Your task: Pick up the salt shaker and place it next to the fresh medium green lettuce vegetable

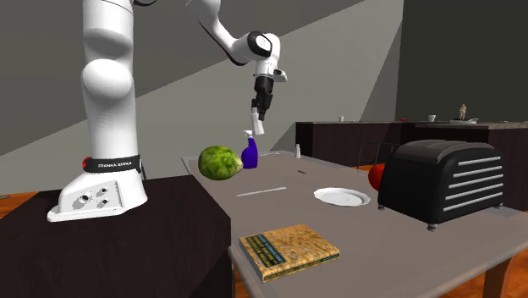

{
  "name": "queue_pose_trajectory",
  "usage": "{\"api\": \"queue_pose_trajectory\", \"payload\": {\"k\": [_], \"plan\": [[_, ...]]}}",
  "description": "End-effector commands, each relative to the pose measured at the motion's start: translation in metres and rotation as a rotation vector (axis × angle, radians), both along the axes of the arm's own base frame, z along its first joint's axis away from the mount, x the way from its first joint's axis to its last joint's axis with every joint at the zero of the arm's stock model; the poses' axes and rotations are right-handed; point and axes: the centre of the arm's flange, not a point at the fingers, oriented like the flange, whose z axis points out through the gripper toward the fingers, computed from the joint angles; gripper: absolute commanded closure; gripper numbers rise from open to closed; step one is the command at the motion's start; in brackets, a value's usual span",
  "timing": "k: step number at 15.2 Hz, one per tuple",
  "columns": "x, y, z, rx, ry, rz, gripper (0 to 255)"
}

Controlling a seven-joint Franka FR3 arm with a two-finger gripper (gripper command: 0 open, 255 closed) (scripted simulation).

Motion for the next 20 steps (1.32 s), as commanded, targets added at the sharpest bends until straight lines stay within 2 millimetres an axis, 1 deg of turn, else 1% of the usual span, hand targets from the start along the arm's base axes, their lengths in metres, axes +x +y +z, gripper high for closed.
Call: {"api": "queue_pose_trajectory", "payload": {"k": [1,4,5,20], "plan": [[-0.005,0.027,-0.001,0.0,0.0,-0.001,255],[-0.008,0.067,-0.001,0.0,0.0,-0.001,255],[-0.01,0.083,-0.001,0.0,0.0,-0.001,255],[-0.01,0.083,-0.08,0.0,0.0,-0.001,255]]}}
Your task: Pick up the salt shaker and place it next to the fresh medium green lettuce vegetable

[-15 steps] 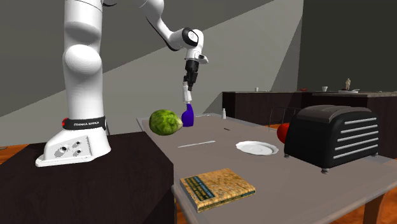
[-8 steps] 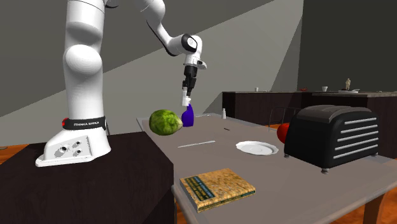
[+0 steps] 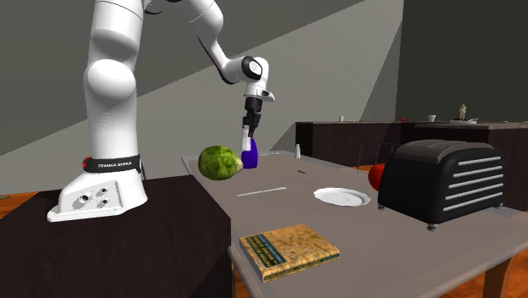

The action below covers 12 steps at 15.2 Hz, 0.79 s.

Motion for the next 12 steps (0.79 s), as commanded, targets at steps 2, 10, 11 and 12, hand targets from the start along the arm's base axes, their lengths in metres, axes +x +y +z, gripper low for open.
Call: {"api": "queue_pose_trajectory", "payload": {"k": [2,10,11,12], "plan": [[-0.001,0.0,-0.016,0.0,0.0,0.0,255],[-0.001,0.0,-0.059,0.0,0.0,0.0,255],[-0.001,0.0,-0.064,0.0,0.0,0.0,255],[-0.001,0.0,-0.069,0.0,0.0,0.0,255]]}}
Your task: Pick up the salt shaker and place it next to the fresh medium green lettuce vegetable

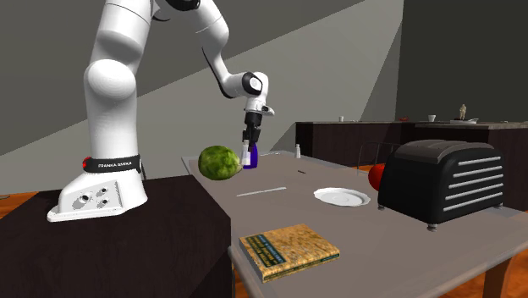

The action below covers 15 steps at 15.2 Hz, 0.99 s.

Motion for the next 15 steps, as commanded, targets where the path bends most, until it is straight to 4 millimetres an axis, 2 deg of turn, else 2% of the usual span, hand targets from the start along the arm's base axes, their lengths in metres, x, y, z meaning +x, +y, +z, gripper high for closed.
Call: {"api": "queue_pose_trajectory", "payload": {"k": [1,15], "plan": [[0.0,0.0,-0.011,0.0,-0.001,0.0,255],[0.0,0.0,-0.085,0.0,-0.001,0.0,255]]}}
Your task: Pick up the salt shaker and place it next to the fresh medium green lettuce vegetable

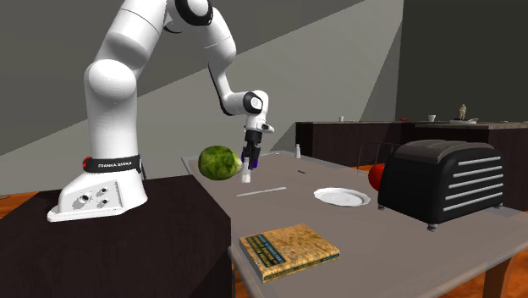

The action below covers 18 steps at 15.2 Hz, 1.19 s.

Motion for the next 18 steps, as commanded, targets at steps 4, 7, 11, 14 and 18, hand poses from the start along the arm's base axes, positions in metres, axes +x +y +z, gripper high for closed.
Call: {"api": "queue_pose_trajectory", "payload": {"k": [4,7,11,14,18], "plan": [[0.0,-0.001,-0.022,0.0,0.0,0.0,255],[0.0,-0.001,-0.022,0.0,0.0,0.0,255],[0.0,-0.001,-0.022,0.0,0.0,0.0,255],[0.0,-0.001,-0.022,0.0,0.0,0.0,0],[0.003,0.001,-0.01,0.0,0.0,0.0,0]]}}
